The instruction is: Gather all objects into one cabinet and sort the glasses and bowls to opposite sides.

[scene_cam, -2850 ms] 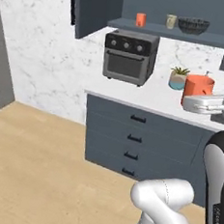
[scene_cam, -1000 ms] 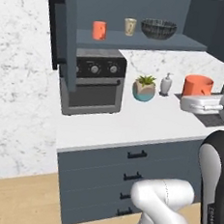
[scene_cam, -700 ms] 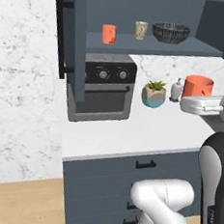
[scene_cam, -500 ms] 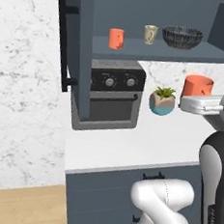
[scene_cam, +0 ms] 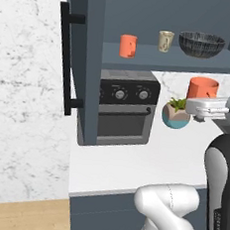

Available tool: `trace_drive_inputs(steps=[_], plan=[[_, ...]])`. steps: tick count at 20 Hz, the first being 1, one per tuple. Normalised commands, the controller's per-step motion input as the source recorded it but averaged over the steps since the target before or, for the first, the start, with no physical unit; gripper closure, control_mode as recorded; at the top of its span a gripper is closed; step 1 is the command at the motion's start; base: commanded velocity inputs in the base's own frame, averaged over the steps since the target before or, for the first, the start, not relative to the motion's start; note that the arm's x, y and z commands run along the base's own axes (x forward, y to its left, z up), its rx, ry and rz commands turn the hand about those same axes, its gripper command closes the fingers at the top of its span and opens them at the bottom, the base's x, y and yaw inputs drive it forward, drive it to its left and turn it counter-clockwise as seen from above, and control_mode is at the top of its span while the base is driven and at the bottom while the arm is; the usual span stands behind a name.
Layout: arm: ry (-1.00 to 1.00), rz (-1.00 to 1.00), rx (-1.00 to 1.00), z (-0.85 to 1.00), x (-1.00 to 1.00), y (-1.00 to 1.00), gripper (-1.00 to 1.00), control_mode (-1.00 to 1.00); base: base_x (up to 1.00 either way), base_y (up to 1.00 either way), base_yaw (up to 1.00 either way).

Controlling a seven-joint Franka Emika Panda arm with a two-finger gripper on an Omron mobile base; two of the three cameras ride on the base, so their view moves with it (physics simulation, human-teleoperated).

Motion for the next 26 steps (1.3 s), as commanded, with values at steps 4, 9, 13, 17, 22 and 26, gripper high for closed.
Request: trace_drive_inputs(steps=[4,9,13,17,22,26], plan=[[0.0,0.0,0.0,0.0,0.05,0.0,1.0,-1.0,0.02,0.0,0.0],[0.0,0.3,0.02,0.0,0.59,0.26,1.0,-1.0,0.0,0.0,0.0],[-0.01,0.34,0.04,0.13,0.62,0.23,1.0,-1.0,0.0,0.0,0.0],[-0.12,0.11,0.0,0.41,0.01,0.47,1.0,-1.0,0.0,0.0,0.0],[0.06,-0.01,-0.05,0.5,0.18,0.75,1.0,-1.0,0.0,0.0,0.0],[0.21,0.0,-0.03,0.17,0.66,0.27,1.0,-1.0,0.0,0.0,0.0]])
